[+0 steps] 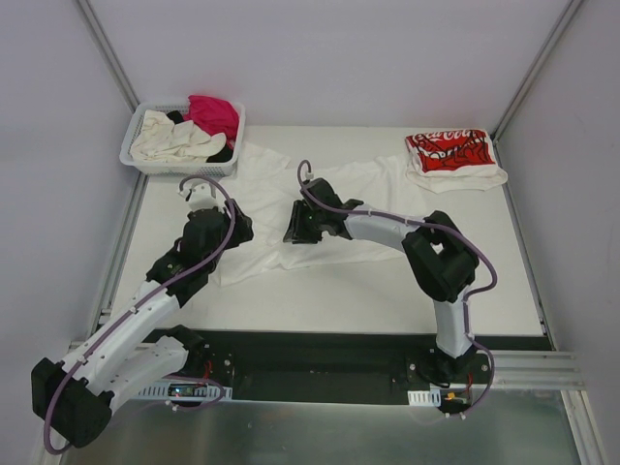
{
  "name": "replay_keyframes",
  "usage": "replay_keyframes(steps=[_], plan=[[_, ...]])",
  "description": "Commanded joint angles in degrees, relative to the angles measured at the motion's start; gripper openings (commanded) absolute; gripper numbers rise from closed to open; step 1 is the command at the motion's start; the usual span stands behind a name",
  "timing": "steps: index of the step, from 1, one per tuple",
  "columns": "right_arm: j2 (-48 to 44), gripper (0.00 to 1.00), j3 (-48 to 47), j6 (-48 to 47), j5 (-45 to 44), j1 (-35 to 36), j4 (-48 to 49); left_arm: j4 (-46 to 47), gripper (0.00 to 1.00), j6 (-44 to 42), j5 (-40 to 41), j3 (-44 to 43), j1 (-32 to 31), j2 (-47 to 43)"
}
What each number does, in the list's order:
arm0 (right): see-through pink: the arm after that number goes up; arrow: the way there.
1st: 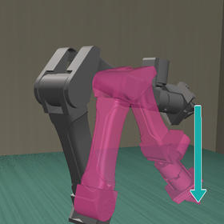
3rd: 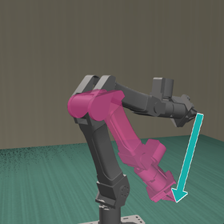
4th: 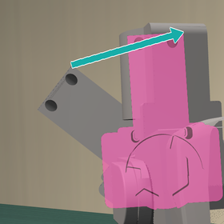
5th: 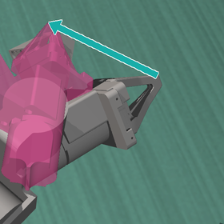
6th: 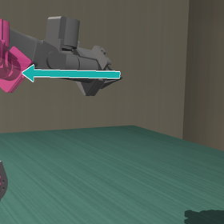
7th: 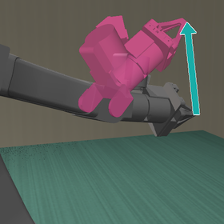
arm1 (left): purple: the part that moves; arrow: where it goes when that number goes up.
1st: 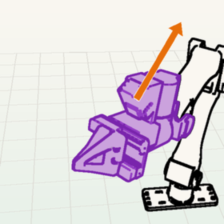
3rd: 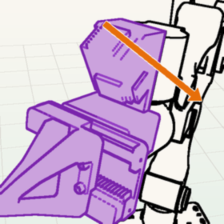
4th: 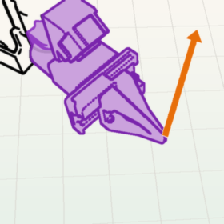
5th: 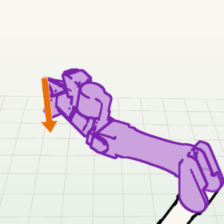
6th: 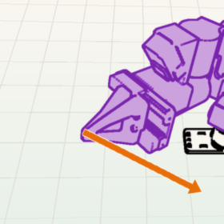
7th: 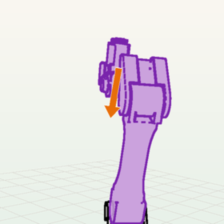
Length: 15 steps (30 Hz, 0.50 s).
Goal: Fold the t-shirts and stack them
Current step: Fold the flattened tshirt in 1/3 of the way
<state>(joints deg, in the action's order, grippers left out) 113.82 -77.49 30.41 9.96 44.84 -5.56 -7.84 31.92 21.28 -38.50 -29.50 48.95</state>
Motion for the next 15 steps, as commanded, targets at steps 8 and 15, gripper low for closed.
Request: replay_keyframes(steps=[8, 15], plan=[[6.06, 0.37, -11.45, -1.76, -2.40, 3.41, -4.28, -0.51, 0.60, -1.78, 2.10, 0.35, -1.62, -3.25], [7.21, 0.39, -13.03, -1.32, -2.66, 4.29, -4.37, -1.39, 0.60, -1.77, 2.72, 0.18, -2.41, -4.30]])
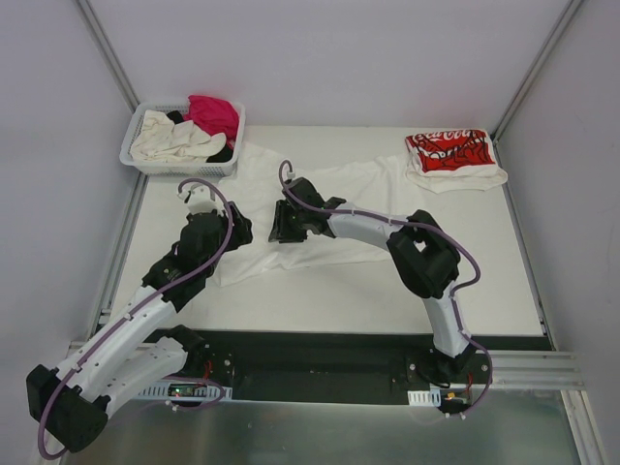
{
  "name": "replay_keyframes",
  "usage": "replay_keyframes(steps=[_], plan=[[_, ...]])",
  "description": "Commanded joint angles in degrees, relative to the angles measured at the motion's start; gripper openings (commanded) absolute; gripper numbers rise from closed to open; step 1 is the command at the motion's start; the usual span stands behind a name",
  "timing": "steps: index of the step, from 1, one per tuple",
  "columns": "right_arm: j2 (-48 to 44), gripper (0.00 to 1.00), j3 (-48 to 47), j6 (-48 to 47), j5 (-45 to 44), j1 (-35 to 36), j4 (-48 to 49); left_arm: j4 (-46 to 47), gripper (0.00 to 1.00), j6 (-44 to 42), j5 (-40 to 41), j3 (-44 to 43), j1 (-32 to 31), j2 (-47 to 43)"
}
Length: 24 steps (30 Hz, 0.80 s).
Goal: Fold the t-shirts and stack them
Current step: Fold the flattened tshirt in 1/3 of the way
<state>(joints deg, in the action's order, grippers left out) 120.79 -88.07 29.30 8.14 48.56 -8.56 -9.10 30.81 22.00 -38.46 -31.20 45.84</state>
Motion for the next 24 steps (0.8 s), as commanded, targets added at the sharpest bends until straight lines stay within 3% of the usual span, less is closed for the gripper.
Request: replay_keyframes(steps=[1, 24], plan=[[0.32, 0.39, -2.19, -0.03, -0.85, 0.66, -1.37, -0.30, 0.60, -0.75, 2.17, -0.04, -0.88, -1.20], [4.19, 0.44, -4.47, 0.94, -2.34, 1.02, -0.93, -1.27, 0.59, -1.28, 2.52, -0.30, -1.49, -1.99]])
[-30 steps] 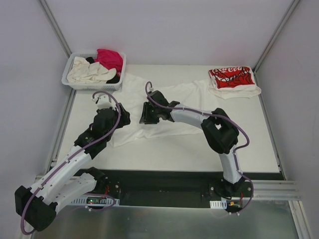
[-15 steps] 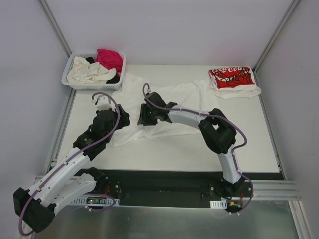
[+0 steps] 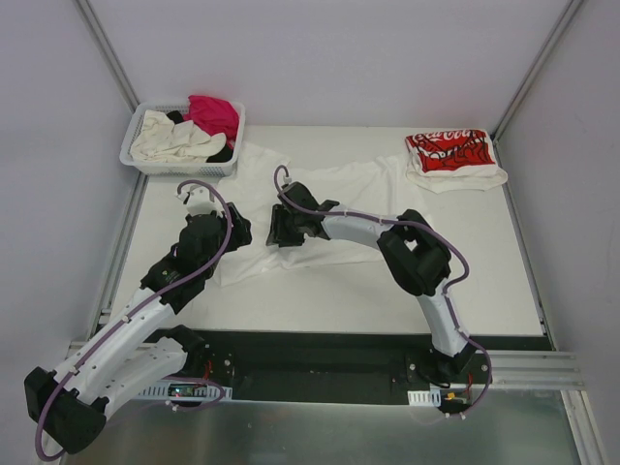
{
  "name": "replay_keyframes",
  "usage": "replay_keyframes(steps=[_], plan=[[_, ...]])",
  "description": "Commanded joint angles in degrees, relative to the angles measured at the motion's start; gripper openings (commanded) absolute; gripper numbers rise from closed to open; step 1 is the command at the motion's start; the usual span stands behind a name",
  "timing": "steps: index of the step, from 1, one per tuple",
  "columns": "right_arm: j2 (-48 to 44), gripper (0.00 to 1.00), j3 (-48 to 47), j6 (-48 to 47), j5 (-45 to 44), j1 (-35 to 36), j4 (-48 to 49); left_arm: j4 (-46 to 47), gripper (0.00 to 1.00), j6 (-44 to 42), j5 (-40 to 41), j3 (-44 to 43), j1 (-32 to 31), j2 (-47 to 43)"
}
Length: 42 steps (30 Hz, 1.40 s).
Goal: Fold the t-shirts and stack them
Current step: Fold the flattened tshirt in 1/3 of the way
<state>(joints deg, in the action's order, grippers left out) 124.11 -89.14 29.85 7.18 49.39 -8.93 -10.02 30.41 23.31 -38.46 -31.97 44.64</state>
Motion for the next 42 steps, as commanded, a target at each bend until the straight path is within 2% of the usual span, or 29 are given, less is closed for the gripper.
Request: replay_keyframes(steps=[1, 7, 20, 30, 36, 42], plan=[[1.04, 0.44, -3.75, 0.30, -1.38, 0.01, -0.74, -0.44, 0.60, -0.80, 1.12, -0.13, -0.73, -0.61], [1.04, 0.41, -4.72, 0.04, -2.35, -0.60, -1.09, -0.35, 0.60, -0.18, 0.77, 0.66, -0.82, -0.08], [-0.10, 0.20, -4.28, 0.39, -2.43, -2.19, -1.27, -0.35, 0.60, -0.09, 0.07, 0.14, -0.82, 2.46], [2.44, 0.18, -8.76, 0.13, -2.79, -4.30, -1.71, -0.35, 0.60, 0.79, -0.28, 1.37, -1.08, 1.85], [5.70, 0.20, -13.33, -0.67, -3.31, -5.44, -2.85, -0.44, 0.60, 1.14, -0.28, 1.90, -1.17, 1.68], [6.84, 0.21, -13.95, 0.21, -2.96, -6.93, -2.41, -1.40, 0.59, 1.23, 0.33, 1.63, -1.26, 1.50]])
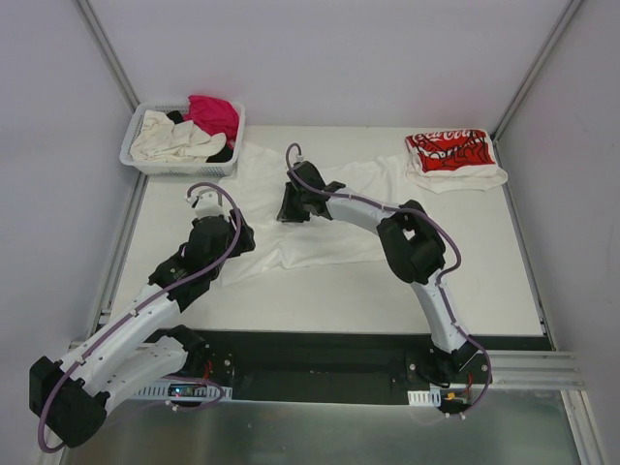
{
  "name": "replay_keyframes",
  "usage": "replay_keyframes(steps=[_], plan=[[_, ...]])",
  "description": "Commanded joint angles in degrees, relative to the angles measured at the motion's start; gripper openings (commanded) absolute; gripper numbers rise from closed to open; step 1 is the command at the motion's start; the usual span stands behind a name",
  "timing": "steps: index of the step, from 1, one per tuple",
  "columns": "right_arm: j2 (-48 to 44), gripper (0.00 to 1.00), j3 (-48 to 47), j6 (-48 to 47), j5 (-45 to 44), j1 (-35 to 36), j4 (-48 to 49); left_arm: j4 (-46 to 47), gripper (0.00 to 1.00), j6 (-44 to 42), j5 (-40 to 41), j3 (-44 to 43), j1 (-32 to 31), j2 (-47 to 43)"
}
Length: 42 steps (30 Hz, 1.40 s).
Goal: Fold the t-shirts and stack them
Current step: Fold the flattened tshirt in 1/3 of the way
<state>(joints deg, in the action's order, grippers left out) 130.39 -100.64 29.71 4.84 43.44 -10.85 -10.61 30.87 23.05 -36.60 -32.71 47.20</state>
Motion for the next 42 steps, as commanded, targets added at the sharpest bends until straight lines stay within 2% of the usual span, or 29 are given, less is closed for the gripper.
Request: replay_keyframes(steps=[1, 8, 14, 21, 29, 32, 38, 40, 42], plan=[[0.66, 0.23, -2.37, 0.43, -0.54, -1.51, -0.49, -1.08, 0.59, 0.77, 0.77, -0.23, -0.51, -1.23], [-0.40, 0.27, 2.11, 1.57, -1.24, -3.62, 1.80, -3.54, 0.59, 0.68, 1.56, -0.31, -0.51, -3.25], [-0.66, 0.36, 4.57, 2.19, -1.41, -5.65, 3.11, -5.38, 0.60, 0.86, 1.82, -0.23, -0.43, -4.04], [-6.45, 0.40, 8.08, -0.70, -1.06, -10.03, 3.30, -3.81, 0.60, -0.29, 4.80, -2.59, -0.51, 1.57], [-19.37, 0.44, 14.14, -7.83, -2.11, -19.70, 0.05, 7.86, 0.60, 0.33, 2.44, -6.38, -0.51, 14.21], [-26.13, 0.44, 21.69, -8.71, -3.51, -22.87, 0.83, 11.39, 0.59, 1.73, 0.17, -6.38, -0.60, 19.66], [-36.95, 0.45, 36.36, -9.68, -8.17, -25.85, 5.30, 24.12, 0.59, 3.67, -5.54, -4.98, -0.95, 29.86], [-39.41, 0.45, 40.07, -9.15, -7.75, -27.35, 8.64, 32.18, 0.59, 4.54, -8.01, -1.91, -0.95, 30.84], [-40.56, 0.45, 43.40, -7.83, -5.99, -29.71, 10.59, 34.60, 0.59, 6.56, -10.20, 0.90, -0.95, 30.93]])
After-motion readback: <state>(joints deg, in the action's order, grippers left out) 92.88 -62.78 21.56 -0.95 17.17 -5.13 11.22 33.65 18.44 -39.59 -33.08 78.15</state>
